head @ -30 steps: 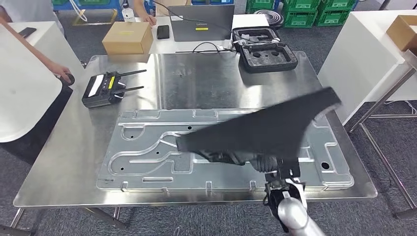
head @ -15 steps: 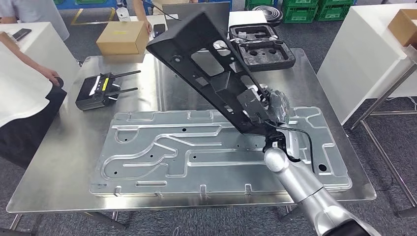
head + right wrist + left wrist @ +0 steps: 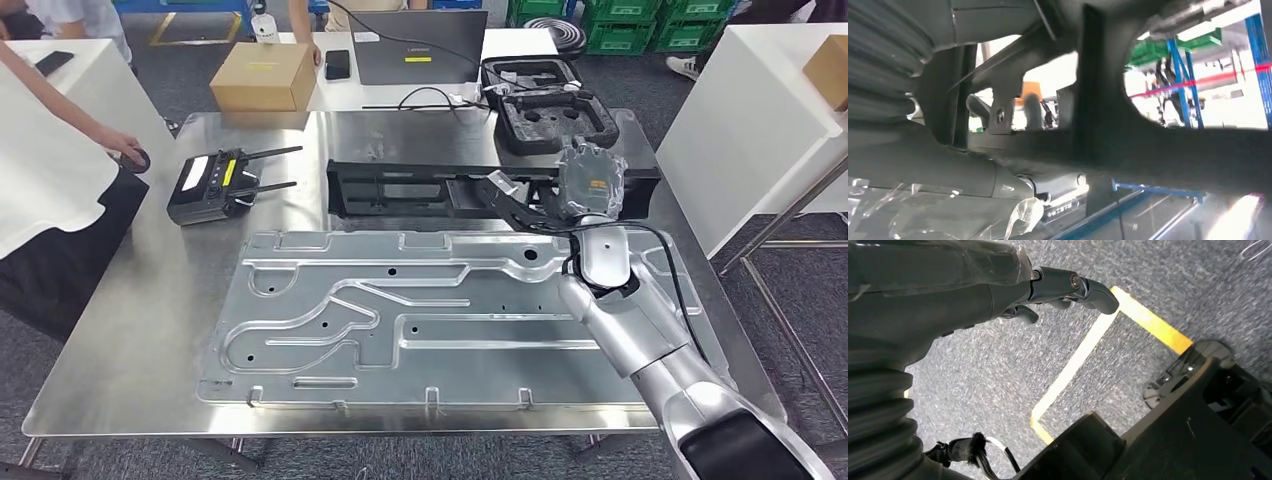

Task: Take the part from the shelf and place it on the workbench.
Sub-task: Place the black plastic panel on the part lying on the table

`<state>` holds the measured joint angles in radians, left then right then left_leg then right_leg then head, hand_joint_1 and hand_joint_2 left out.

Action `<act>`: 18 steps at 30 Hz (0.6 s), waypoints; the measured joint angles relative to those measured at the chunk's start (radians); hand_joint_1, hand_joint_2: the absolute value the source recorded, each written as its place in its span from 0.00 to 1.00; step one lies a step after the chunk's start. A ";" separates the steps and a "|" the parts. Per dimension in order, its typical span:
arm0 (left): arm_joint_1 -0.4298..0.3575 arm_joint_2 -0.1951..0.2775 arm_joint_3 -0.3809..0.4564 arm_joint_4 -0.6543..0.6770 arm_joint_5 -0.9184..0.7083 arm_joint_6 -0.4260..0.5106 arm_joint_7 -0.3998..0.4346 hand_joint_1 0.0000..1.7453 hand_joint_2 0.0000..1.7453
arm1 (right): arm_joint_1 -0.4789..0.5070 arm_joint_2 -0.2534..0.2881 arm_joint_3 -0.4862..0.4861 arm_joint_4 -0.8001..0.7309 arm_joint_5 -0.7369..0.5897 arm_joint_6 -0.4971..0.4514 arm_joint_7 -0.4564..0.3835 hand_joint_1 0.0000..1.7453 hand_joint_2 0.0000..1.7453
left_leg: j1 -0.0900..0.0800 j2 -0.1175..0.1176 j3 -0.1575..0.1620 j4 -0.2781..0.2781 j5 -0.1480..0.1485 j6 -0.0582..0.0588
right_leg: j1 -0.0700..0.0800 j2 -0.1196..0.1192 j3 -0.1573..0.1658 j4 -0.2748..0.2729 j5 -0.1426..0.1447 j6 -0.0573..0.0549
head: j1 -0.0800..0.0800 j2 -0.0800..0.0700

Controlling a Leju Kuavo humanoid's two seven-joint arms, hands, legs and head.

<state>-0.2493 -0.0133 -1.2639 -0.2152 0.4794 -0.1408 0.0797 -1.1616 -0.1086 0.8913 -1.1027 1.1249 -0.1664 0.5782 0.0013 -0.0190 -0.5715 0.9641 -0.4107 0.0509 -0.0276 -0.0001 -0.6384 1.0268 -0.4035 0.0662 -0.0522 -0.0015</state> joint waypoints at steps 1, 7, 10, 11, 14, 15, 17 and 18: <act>-0.002 0.000 0.000 0.000 0.001 0.000 -0.002 0.00 0.50 | -0.007 0.003 0.001 -0.001 0.002 -0.003 -0.002 0.00 0.00 | -0.003 -0.001 0.000 0.001 -0.003 -0.005 | 0.000 0.001 0.014 -0.034 0.009 -0.002 | 0.000 0.000; -0.008 -0.004 -0.001 0.000 0.004 -0.002 -0.014 0.00 0.00 | -0.035 0.030 0.005 -0.007 0.014 -0.003 -0.027 0.00 0.00 | 0.002 0.003 -0.047 0.101 -0.066 -0.028 | -0.002 0.004 0.020 -0.050 0.006 -0.036 | 0.000 0.000; -0.010 -0.008 -0.001 0.000 0.004 -0.003 0.004 0.00 0.00 | -0.039 0.045 0.008 -0.007 -0.020 0.042 -0.064 0.00 0.00 | 0.004 0.006 -0.149 0.301 -0.136 -0.035 | 0.001 0.006 0.022 -0.049 0.003 -0.043 | 0.000 0.000; -0.009 -0.009 -0.001 0.000 0.004 -0.003 0.015 0.00 0.00 | -0.040 0.051 0.010 -0.007 -0.050 0.084 -0.092 0.00 0.00 | 0.004 0.007 -0.161 0.314 -0.130 -0.034 | 0.002 0.007 0.024 -0.049 0.002 -0.044 | 0.000 0.000; -0.009 -0.011 -0.001 0.000 0.008 -0.003 0.032 0.00 0.00 | -0.064 0.071 0.030 -0.005 -0.166 0.299 -0.208 0.00 0.00 | 0.001 0.008 -0.096 0.138 -0.029 -0.018 | 0.005 0.010 0.028 -0.050 -0.001 -0.044 | 0.000 0.000; -0.009 -0.010 -0.001 0.000 0.011 -0.002 0.033 0.00 0.00 | -0.079 0.077 0.043 -0.003 -0.210 0.384 -0.245 0.00 0.00 | -0.002 0.010 -0.066 0.069 0.000 -0.013 | 0.009 0.013 0.028 -0.049 -0.002 -0.042 | 0.000 0.000; -0.008 -0.010 0.000 0.000 0.019 -0.002 0.034 0.00 0.00 | -0.111 0.089 0.075 0.001 -0.300 0.535 -0.302 0.00 0.00 | -0.009 0.013 -0.036 0.002 0.023 -0.009 | 0.011 0.017 0.025 -0.047 -0.004 -0.039 | 0.001 0.000; -0.005 -0.011 0.000 0.000 0.022 -0.002 0.035 0.00 0.00 | -0.127 0.096 0.095 0.003 -0.342 0.585 -0.318 0.00 0.00 | -0.011 0.014 -0.033 -0.001 0.023 -0.011 | 0.011 0.018 0.024 -0.047 -0.005 -0.037 | 0.001 0.000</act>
<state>-0.2544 -0.0239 -1.2642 -0.2152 0.5016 -0.1431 0.1143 -1.2886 -0.0129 0.9864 -1.1000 0.7828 0.4185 0.2606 -0.0096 -0.0053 -0.6048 0.9632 -0.3872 0.0404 -0.0161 0.0183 -0.6146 0.9796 -0.4080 0.0294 -0.0510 -0.0015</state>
